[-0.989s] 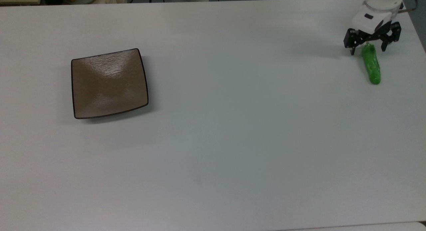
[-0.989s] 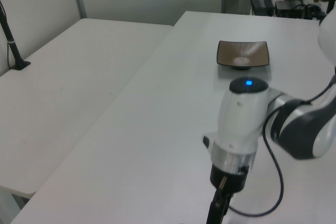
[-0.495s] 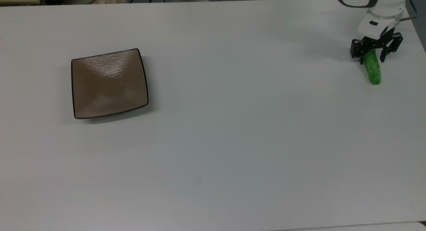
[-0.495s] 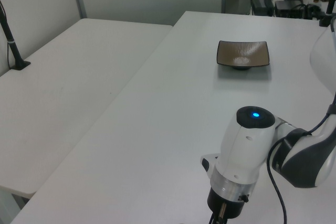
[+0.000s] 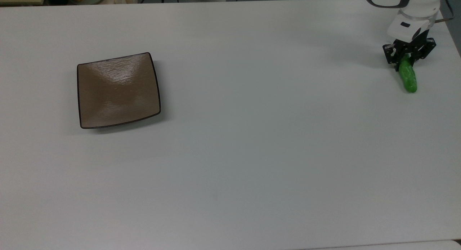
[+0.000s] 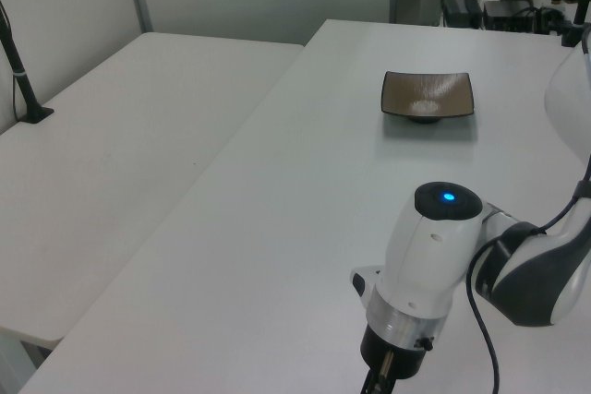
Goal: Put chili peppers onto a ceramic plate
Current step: 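Lower the gripper over the green chili pepper and close on it, then lift the chili pepper and carry it over the brown square plate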
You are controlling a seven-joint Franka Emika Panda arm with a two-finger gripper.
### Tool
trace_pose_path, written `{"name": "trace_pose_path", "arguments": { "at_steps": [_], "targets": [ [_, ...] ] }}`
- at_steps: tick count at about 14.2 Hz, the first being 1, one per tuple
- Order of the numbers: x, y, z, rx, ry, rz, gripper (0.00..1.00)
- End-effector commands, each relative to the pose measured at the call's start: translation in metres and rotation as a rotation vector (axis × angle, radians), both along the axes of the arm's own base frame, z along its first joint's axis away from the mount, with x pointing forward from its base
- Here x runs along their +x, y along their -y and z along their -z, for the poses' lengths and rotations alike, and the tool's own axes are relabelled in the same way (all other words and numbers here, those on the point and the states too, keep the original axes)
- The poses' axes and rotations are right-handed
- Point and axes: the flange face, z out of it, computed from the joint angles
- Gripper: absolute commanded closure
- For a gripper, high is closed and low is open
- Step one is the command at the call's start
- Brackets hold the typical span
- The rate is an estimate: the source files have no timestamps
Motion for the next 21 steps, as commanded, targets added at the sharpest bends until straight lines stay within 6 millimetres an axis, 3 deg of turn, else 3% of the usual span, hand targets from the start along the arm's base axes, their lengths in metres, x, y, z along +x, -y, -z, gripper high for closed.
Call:
{"name": "trace_pose_path", "arguments": {
  "at_steps": [1, 4, 9, 10, 12, 17, 19, 21],
  "targets": [
    [0.011, 0.015, -0.024, -0.011, 0.043, -0.013, 0.95],
    [0.015, 0.040, -0.042, -0.070, 0.063, -0.092, 0.95],
    [0.038, 0.114, -0.071, -0.255, -0.035, -0.283, 0.95],
    [0.052, 0.145, -0.083, -0.315, -0.090, -0.330, 0.95],
    [0.069, 0.187, -0.099, -0.380, -0.158, -0.389, 0.95],
    [0.088, 0.298, -0.155, -0.486, -0.269, -0.490, 0.95],
    [0.110, 0.371, -0.189, -0.478, -0.242, -0.452, 0.95],
    [0.133, 0.430, -0.200, -0.431, -0.231, -0.413, 0.95]
  ]
}}
